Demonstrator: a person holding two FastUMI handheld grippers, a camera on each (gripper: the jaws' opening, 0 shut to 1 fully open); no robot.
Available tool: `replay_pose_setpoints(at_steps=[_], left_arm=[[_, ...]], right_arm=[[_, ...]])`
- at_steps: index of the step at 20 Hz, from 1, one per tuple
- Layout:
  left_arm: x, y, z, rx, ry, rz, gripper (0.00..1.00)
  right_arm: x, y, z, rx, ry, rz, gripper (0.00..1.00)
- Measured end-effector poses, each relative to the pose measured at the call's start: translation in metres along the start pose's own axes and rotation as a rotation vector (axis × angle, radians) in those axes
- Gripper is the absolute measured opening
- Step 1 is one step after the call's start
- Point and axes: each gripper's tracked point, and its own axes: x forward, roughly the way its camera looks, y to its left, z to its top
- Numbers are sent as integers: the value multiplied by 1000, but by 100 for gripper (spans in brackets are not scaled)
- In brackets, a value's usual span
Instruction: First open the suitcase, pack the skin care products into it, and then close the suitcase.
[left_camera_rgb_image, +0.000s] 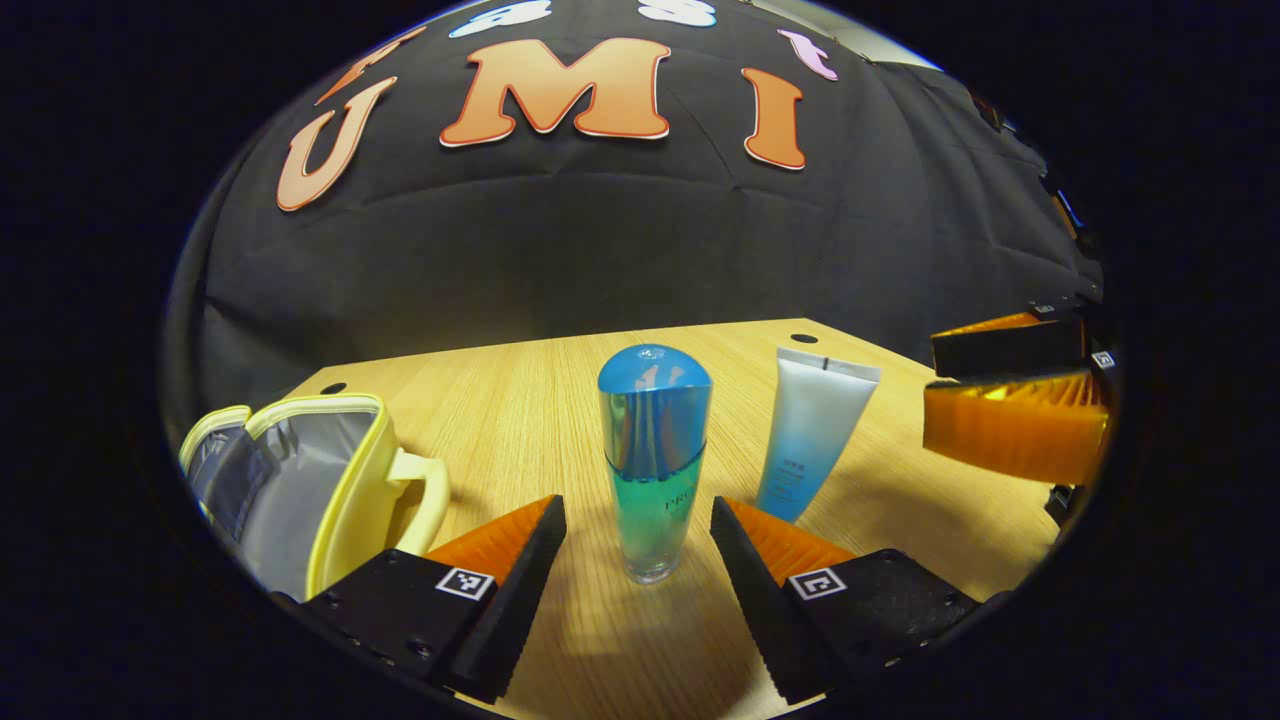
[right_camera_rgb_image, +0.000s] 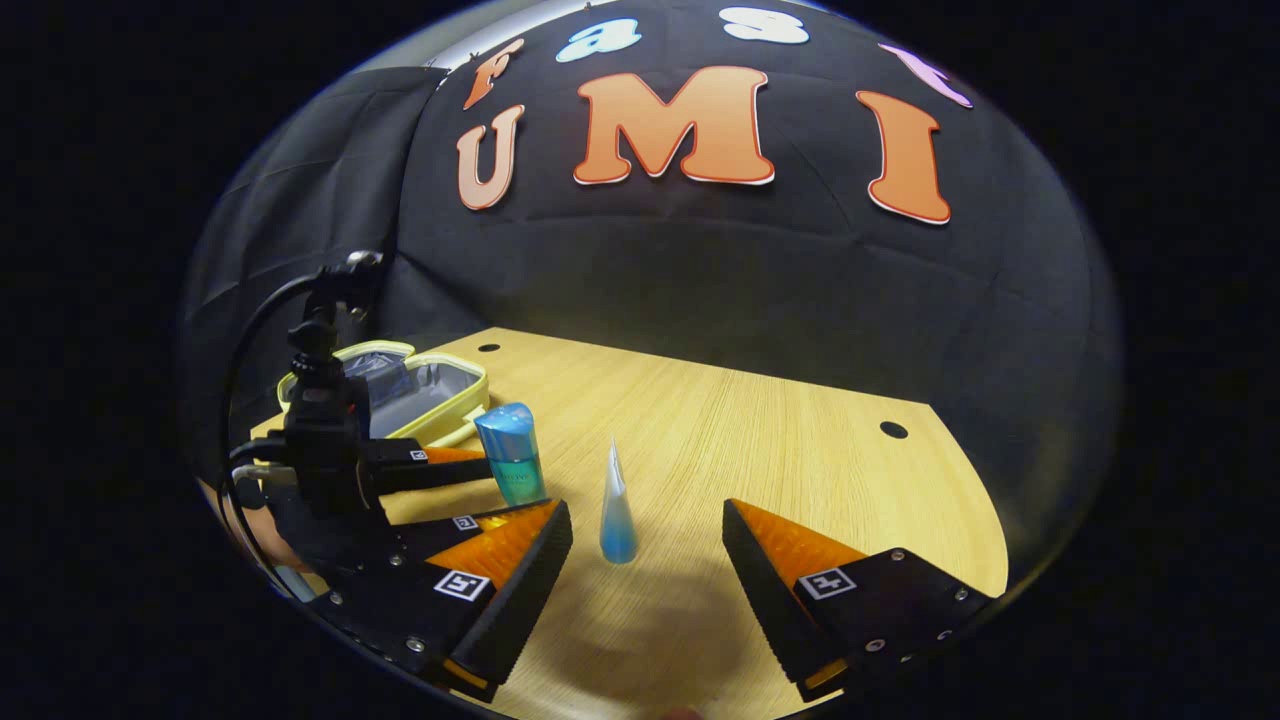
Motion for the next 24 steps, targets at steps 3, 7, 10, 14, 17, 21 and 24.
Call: replay_pose_setpoints(at_steps=[3, 7, 10, 14, 17, 21, 24], left_arm=[[18, -4, 8, 32, -17, -33, 58], [16, -6, 7, 49, 7, -61, 45], [7, 6, 17, 16, 12, -52, 45], [-13, 27, 50, -26, -15, -27, 45], [-30, 46, 78, -38, -45, 3, 45], [-56, 78, 110, -48, -74, 58, 45], [-76, 106, 126, -47, -77, 100, 45]], right_arm=[[14, 3, -13, 5, 14, 2, 96], [41, 9, -28, 11, 39, 7, 96], [56, 14, -31, 40, 59, 21, 96], [69, 19, -30, 63, 85, 32, 95], [73, 23, -34, 52, 126, 45, 60], [67, 36, -13, 100, 135, 80, 33], [54, 49, 20, 87, 108, 104, 33]])
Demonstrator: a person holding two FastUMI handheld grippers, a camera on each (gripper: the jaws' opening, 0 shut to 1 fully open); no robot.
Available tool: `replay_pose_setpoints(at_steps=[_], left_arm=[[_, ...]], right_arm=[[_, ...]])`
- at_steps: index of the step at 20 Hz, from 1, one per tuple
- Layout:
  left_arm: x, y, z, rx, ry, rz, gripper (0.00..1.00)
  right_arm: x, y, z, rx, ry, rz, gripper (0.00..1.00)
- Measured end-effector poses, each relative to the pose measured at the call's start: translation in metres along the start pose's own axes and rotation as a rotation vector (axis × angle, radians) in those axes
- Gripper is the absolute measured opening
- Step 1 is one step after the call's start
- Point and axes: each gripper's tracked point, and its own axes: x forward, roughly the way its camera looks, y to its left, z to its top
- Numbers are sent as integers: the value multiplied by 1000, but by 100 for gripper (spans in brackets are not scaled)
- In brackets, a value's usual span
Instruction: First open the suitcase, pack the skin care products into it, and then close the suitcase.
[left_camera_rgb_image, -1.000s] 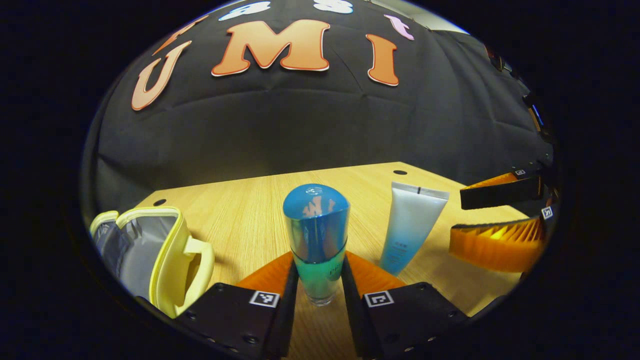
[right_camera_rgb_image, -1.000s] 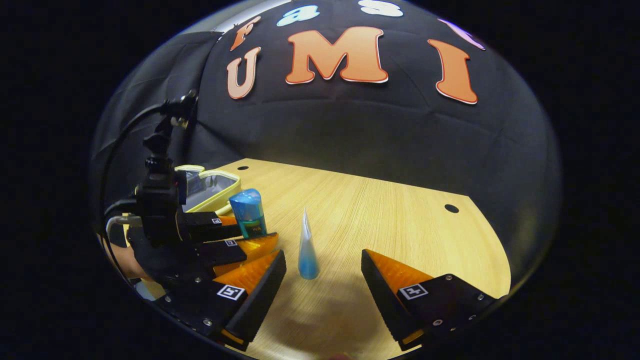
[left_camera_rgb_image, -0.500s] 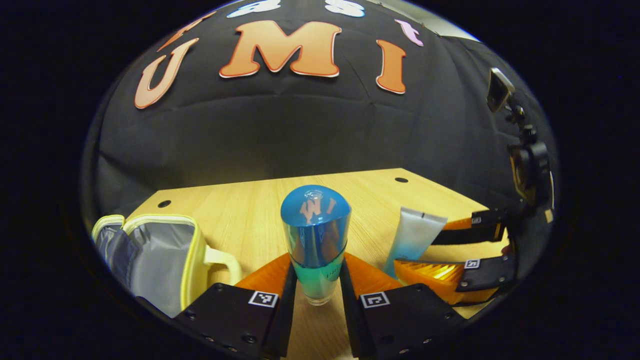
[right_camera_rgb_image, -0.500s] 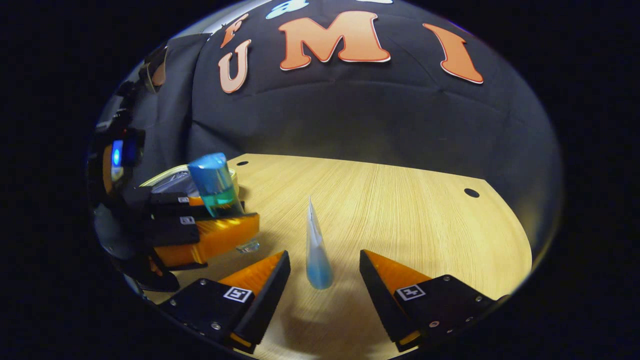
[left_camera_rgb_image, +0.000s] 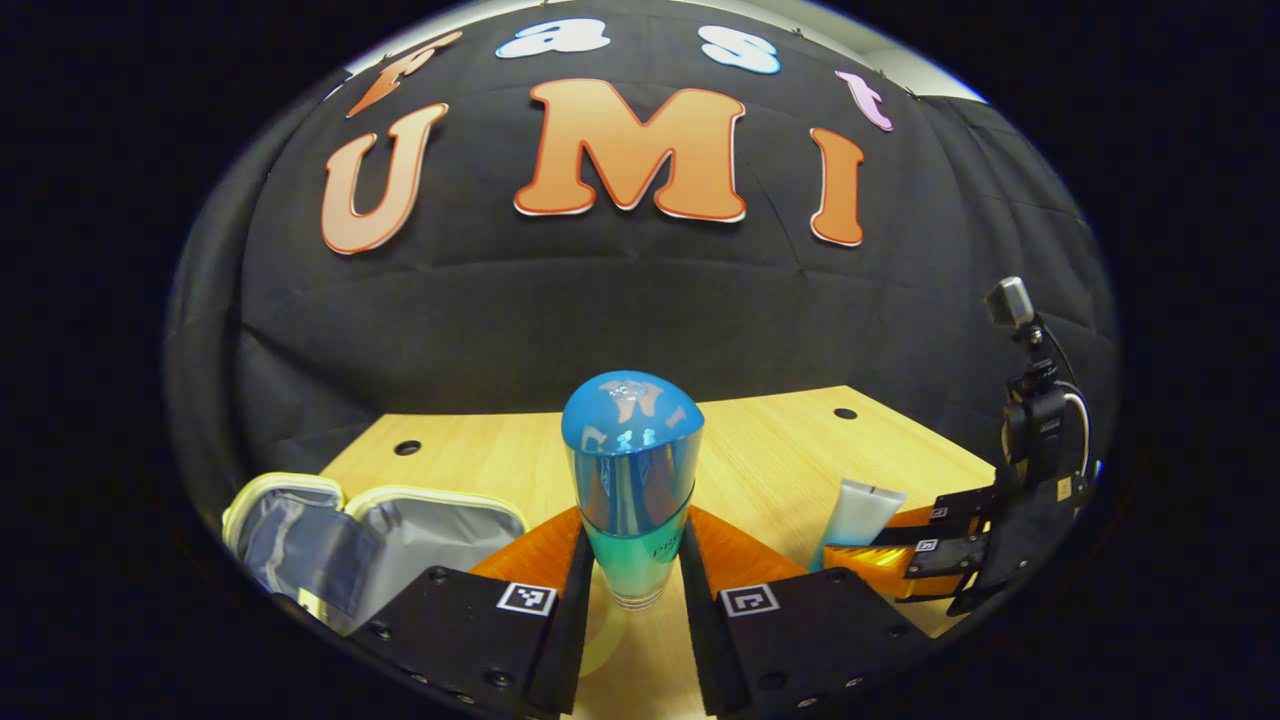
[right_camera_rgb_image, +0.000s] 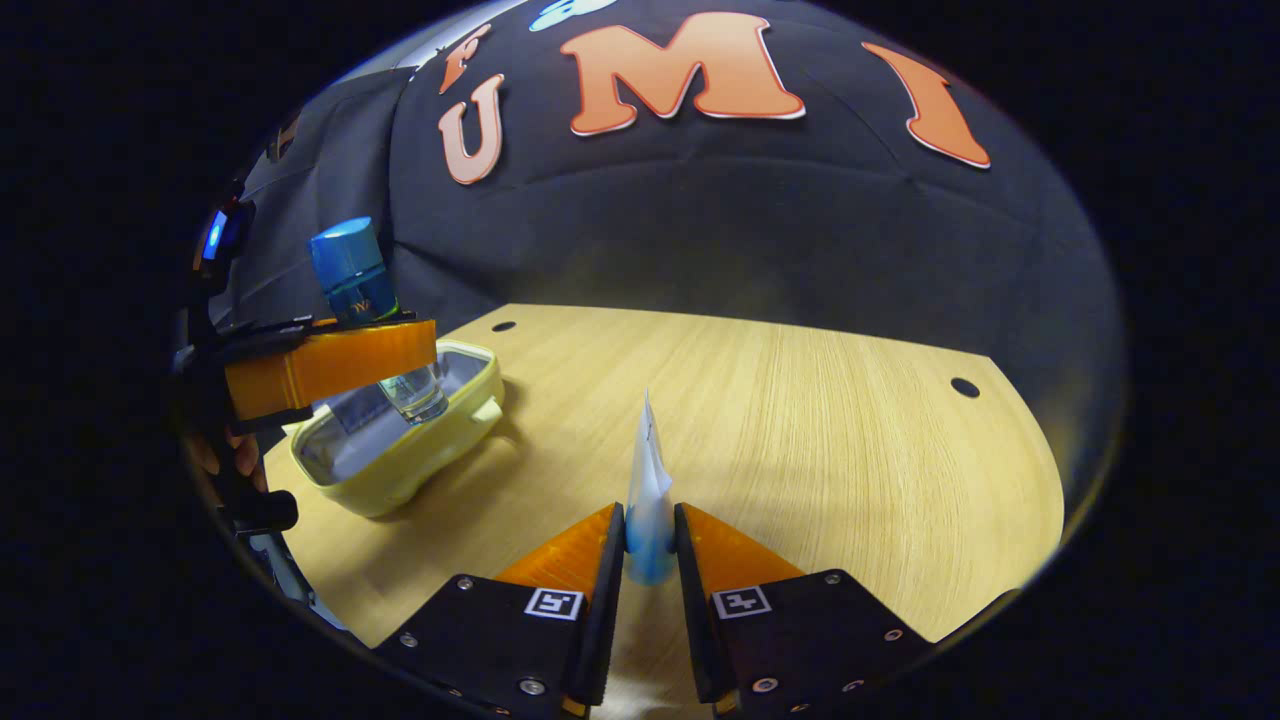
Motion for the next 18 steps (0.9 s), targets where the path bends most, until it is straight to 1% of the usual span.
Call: replay_pose_setpoints(at_steps=[1, 2, 5, 9, 13, 15, 18], left_arm=[[-5, 10, 6, -5, 0, 15, 45], [-10, 20, 11, -10, 1, 25, 45], [-27, 57, 23, -18, 9, 77, 45], [-48, 108, 25, -12, 39, 122, 45], [-64, 153, 9, 2, 109, 146, 45], [-66, 169, -2, 4, 143, 140, 45], [-63, 192, -29, -4, 237, 136, 45]], right_arm=[[-6, 7, 13, 3, -14, 11, 28], [-11, 15, 25, 8, -22, 20, 33], [-24, 40, 57, 32, -54, 49, 33], [-30, 76, 88, 17, -86, 83, 33], [-25, 115, 104, 20, -102, 123, 33], [-23, 134, 105, 28, -97, 147, 33], [-13, 158, 105, 28, -92, 168, 33]])
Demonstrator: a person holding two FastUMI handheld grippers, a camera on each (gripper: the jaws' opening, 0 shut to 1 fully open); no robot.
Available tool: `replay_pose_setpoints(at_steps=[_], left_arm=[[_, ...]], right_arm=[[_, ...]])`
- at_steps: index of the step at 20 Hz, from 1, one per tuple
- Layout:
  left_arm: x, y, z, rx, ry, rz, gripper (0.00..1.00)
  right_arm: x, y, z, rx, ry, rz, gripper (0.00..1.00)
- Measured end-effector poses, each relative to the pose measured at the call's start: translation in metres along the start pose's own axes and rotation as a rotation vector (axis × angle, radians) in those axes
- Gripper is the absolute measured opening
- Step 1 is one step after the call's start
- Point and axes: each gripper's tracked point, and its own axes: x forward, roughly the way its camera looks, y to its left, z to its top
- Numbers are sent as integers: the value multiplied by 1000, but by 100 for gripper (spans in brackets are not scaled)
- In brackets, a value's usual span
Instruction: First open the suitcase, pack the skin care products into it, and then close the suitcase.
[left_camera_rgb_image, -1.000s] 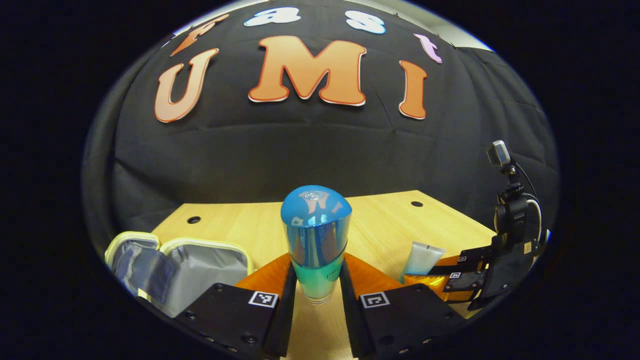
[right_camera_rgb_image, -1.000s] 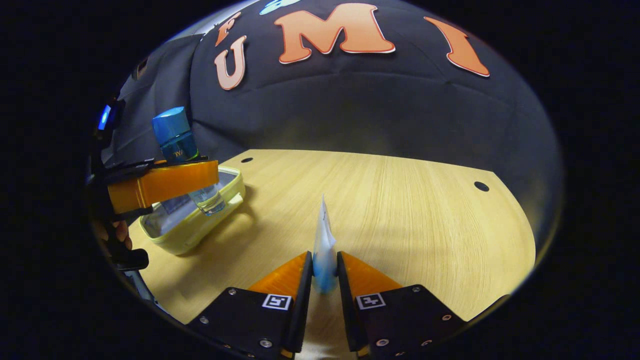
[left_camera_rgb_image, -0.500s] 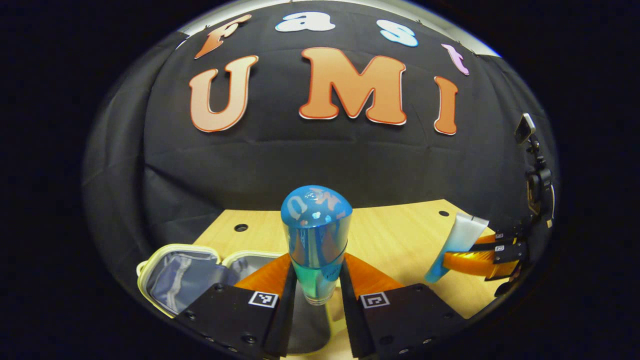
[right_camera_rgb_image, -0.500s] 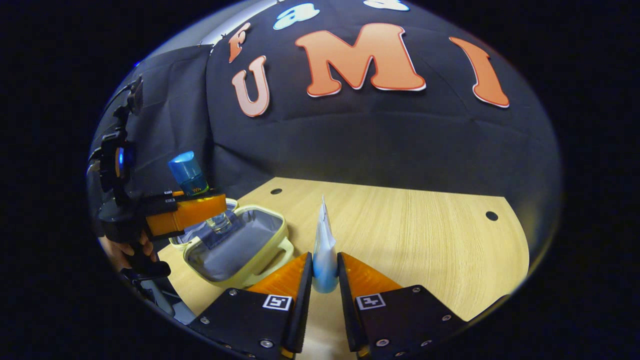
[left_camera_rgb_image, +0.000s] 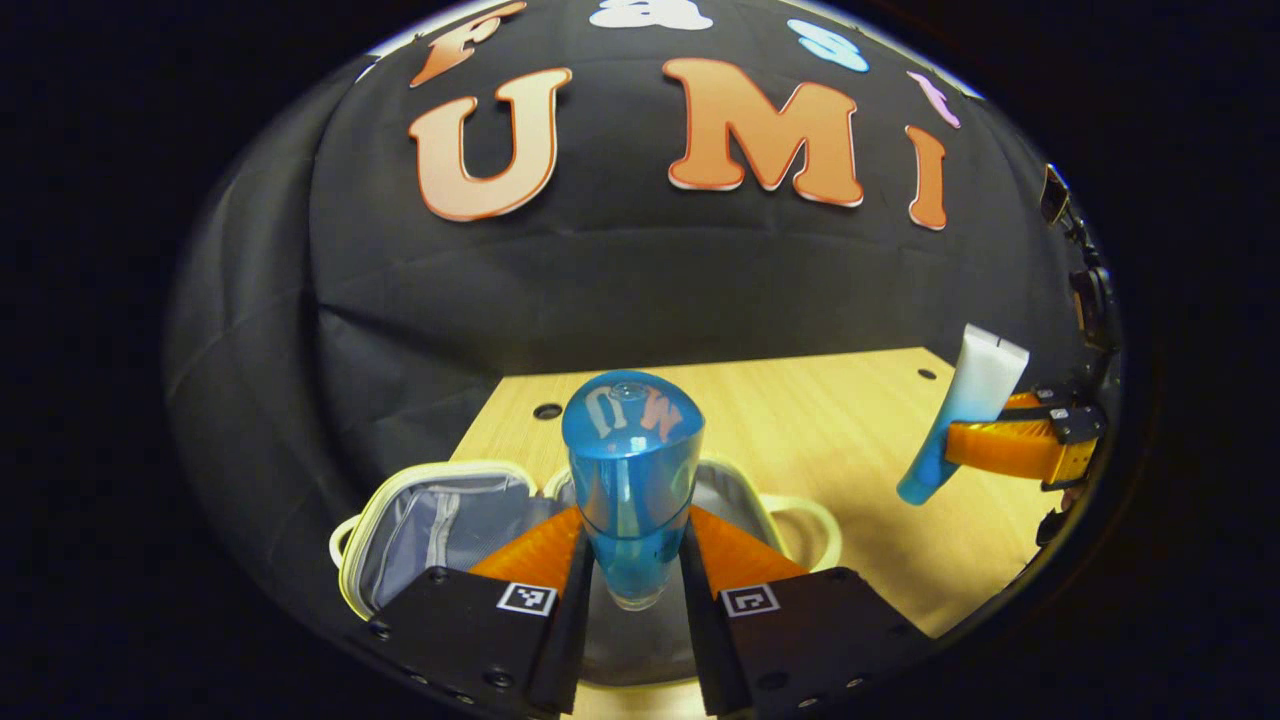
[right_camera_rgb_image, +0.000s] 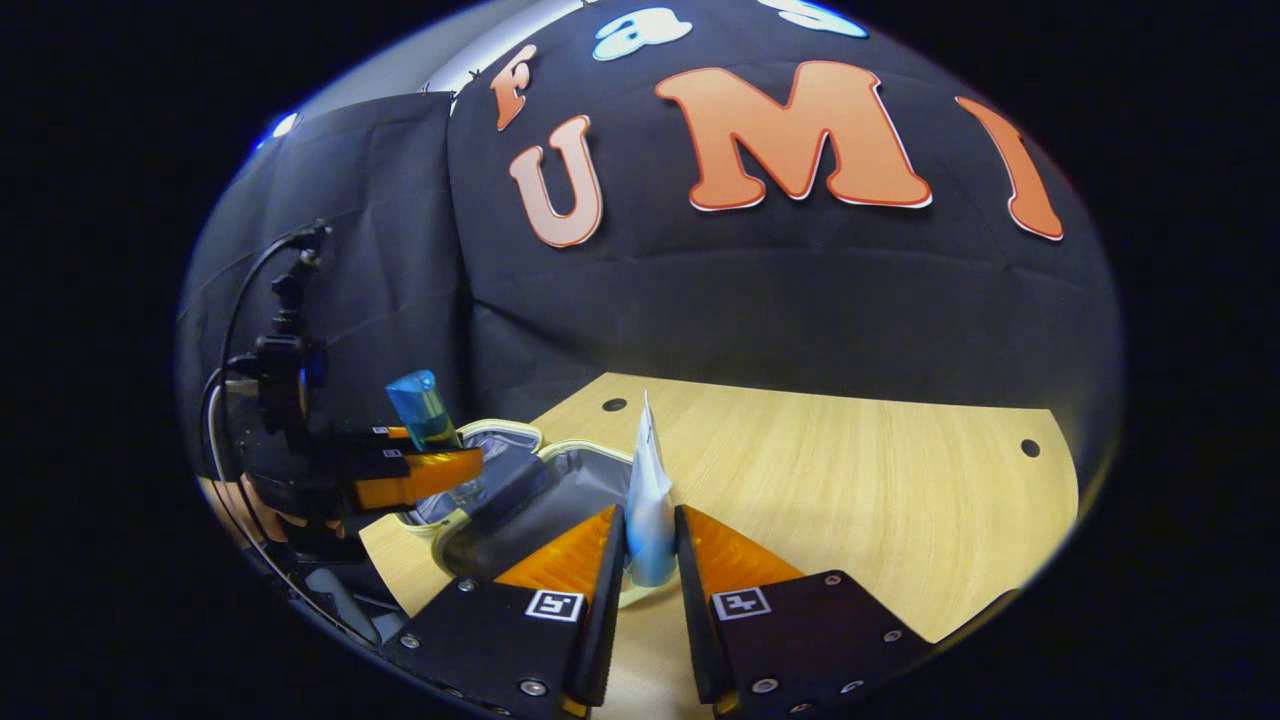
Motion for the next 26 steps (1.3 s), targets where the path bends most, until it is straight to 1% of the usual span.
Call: replay_pose_setpoints(at_steps=[2, 5, 8, 12, 13, 14, 17, 18, 19, 21, 23, 26], left_arm=[[10, 8, -19, -18, 64, -14, 45], [25, 16, -46, -1, 157, -30, 46], [38, 17, -81, -1, 272, -71, 45], [46, 10, -104, 8, 418, -114, 46], [47, 7, -106, 7, 431, -126, 44], [47, 6, -110, 0, 457, -126, 45], [67, 6, -117, -14, 479, -116, 45], [74, 7, -112, -16, 452, -106, 47], [78, 7, -111, -12, 450, -99, 46], [86, 10, -109, -4, 441, -85, 46], [93, 15, -109, 0, 444, -70, 49], [97, 19, -102, 10, 417, -64, 47]], right_arm=[[9, 14, -4, 7, 9, 10, 33], [22, 32, -10, 13, 27, 26, 33], [36, 45, -19, 28, 45, 33, 33], [48, 53, -27, 47, 68, 31, 33], [50, 52, -27, 52, 70, 29, 33], [52, 51, -27, 57, 74, 22, 33], [57, 45, -32, 72, 91, 3, 33], [59, 46, -33, 82, 96, 7, 33], [61, 47, -35, 89, 99, 3, 33], [69, 52, -40, 105, 117, 8, 33], [75, 58, -46, 117, 138, 14, 33], [85, 68, -50, 130, 153, 34, 33]])
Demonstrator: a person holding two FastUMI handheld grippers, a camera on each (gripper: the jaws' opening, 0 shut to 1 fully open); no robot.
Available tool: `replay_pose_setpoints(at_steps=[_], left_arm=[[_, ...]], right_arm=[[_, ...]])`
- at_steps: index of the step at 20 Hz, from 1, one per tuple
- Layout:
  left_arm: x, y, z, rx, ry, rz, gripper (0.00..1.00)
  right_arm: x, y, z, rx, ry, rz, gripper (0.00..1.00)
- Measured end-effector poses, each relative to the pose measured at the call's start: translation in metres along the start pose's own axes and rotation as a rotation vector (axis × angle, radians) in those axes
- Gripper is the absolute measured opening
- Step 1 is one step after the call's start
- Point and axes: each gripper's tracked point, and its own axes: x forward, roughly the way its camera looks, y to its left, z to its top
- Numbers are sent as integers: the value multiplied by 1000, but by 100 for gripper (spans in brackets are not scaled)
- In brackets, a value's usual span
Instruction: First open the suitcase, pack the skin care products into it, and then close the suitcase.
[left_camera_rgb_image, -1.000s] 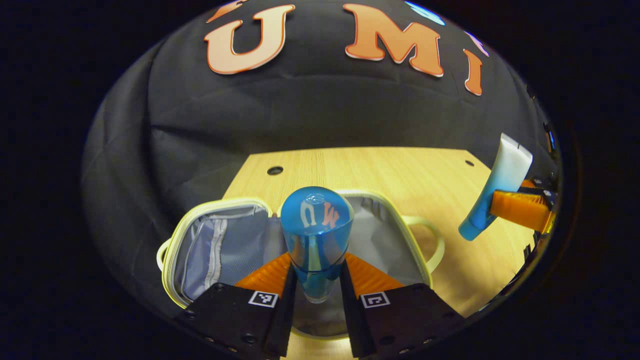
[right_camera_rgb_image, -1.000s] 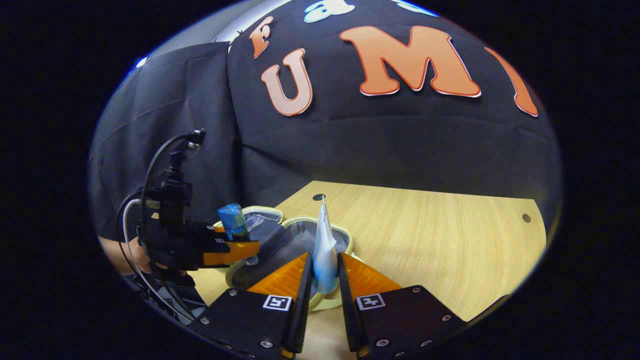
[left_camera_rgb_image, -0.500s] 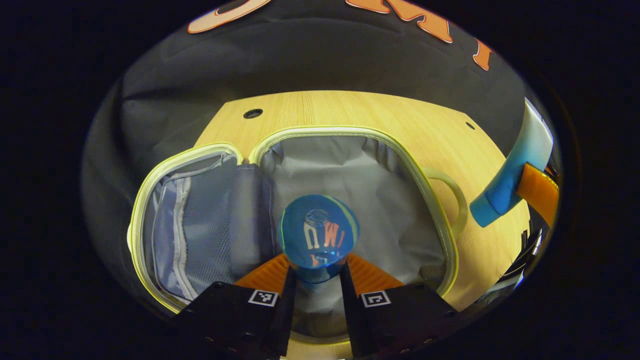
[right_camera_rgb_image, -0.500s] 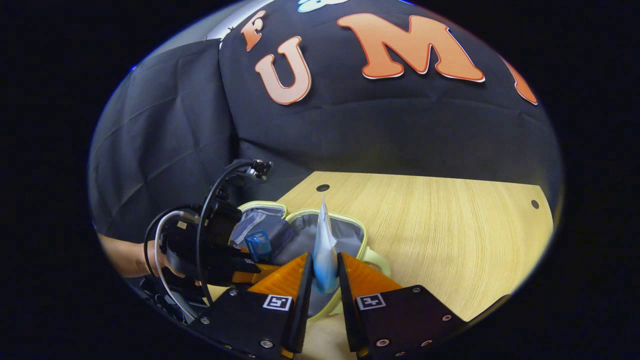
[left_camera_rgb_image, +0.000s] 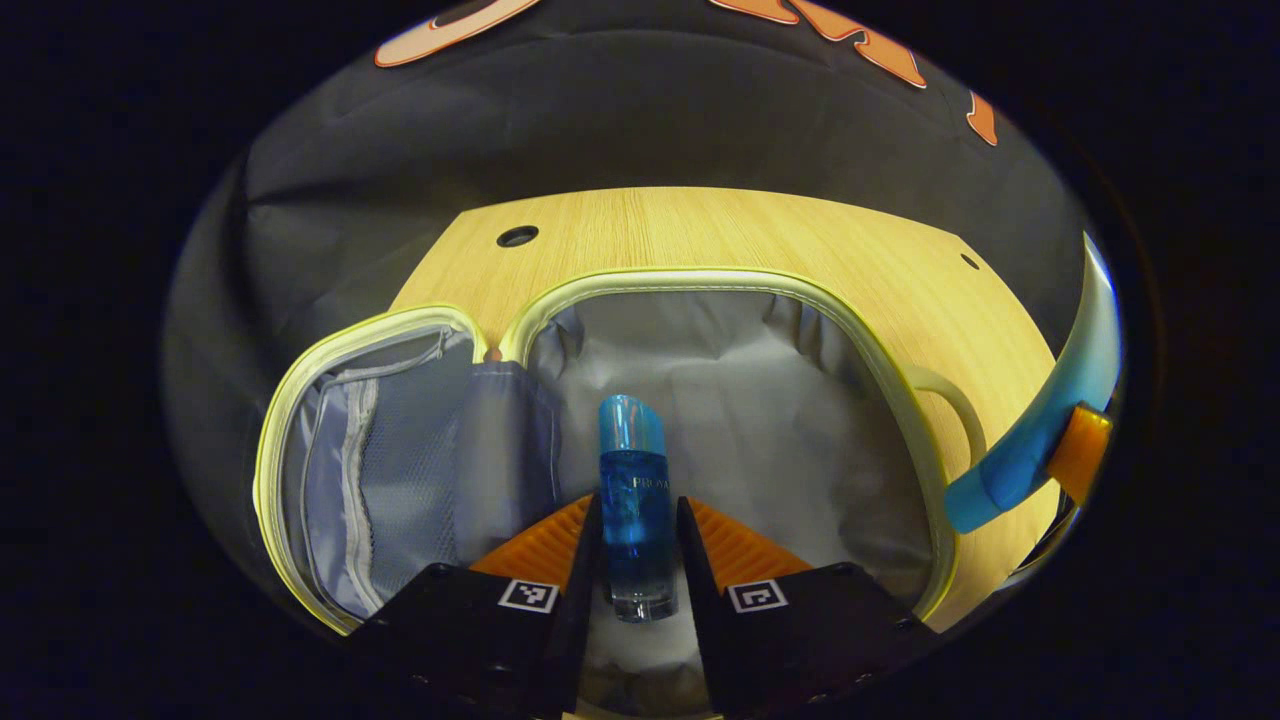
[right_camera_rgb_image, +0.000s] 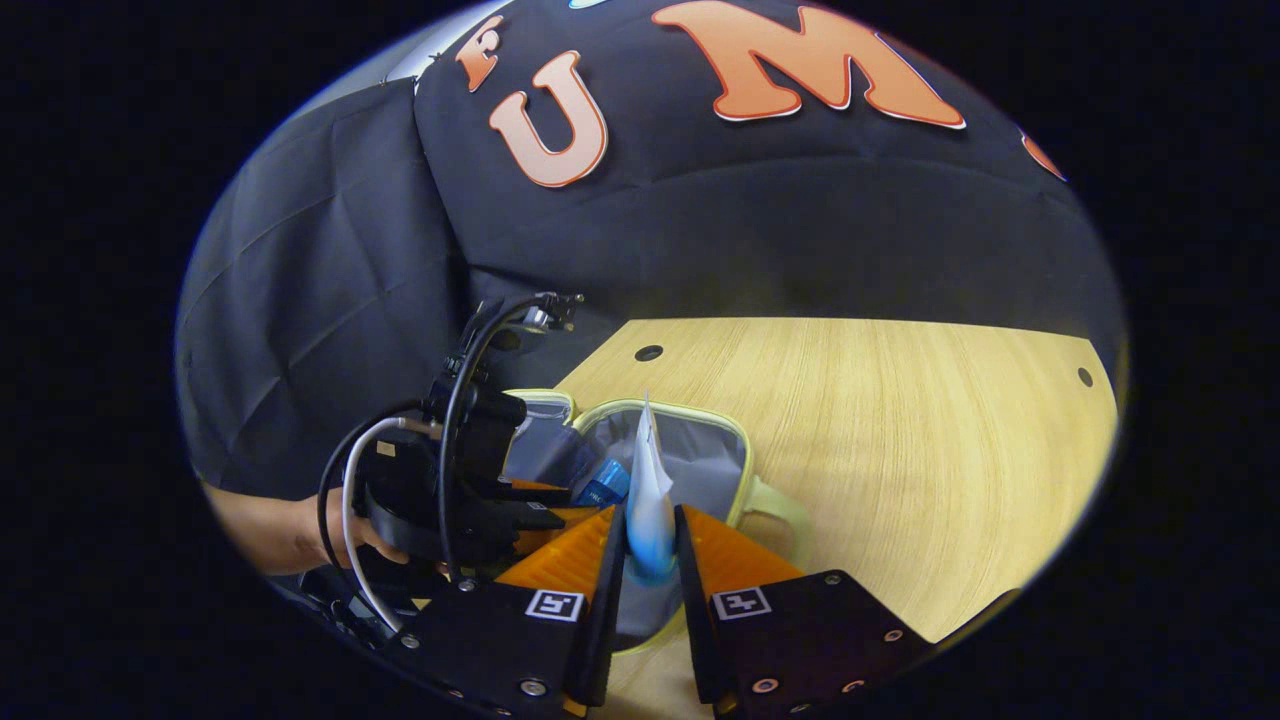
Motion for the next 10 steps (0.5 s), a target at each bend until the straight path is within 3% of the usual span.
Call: replay_pose_setpoints(at_steps=[4, 10], left_arm=[[-23, 12, 17, 2, -88, 18, 47], [-74, 68, 34, -48, -223, 119, 76]], right_arm=[[15, 10, -4, 21, 28, 19, 33], [41, 20, -32, 13, 136, 18, 33]])
